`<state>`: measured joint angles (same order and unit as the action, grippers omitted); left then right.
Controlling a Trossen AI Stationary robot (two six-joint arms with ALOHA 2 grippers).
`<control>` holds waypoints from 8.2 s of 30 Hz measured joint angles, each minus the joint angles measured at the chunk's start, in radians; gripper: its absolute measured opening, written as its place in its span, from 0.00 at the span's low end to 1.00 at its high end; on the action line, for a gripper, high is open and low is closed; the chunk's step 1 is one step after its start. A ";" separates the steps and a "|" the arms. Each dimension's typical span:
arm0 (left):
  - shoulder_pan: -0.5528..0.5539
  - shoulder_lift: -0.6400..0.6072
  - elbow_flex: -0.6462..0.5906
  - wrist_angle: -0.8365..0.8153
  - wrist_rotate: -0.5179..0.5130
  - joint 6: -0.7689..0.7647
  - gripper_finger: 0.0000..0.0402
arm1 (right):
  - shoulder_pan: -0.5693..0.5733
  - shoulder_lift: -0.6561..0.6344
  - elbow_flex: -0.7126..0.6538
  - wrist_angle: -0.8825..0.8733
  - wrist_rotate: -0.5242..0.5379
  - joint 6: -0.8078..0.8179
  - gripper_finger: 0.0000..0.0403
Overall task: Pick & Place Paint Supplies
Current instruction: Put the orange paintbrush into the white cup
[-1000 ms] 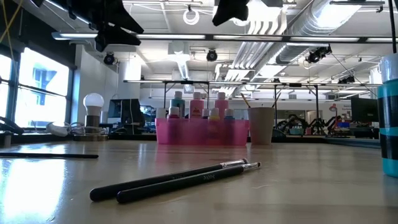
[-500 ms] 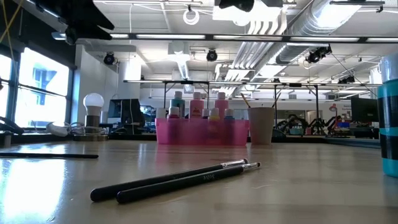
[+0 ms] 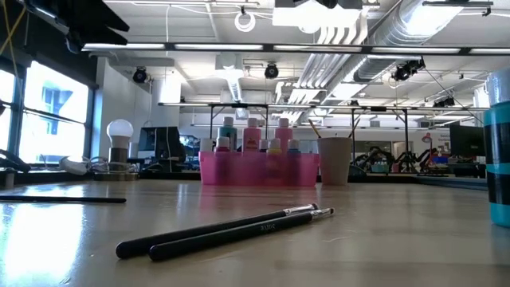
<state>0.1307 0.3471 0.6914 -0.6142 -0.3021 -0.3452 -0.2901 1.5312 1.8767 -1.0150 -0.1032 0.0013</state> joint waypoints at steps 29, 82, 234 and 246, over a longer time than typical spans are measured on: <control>0.000 -0.003 -0.190 0.244 0.273 -0.212 0.44 | 0.133 -0.279 -1.012 1.316 0.102 0.477 0.00; -0.531 0.500 0.209 -0.270 0.133 -0.458 0.23 | 0.188 -0.338 -1.012 1.188 0.018 0.360 0.00; -0.711 0.928 -0.146 0.015 0.267 -0.341 0.49 | 0.190 -0.338 -1.012 1.124 0.139 0.369 0.00; -0.694 0.931 -0.148 0.004 0.251 -0.332 0.20 | 0.190 -0.338 -1.012 1.124 0.138 0.368 0.00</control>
<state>-0.5629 1.2781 0.5430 -0.6106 -0.0508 -0.6776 -0.1001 1.1931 0.8642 0.1085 0.0353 0.3697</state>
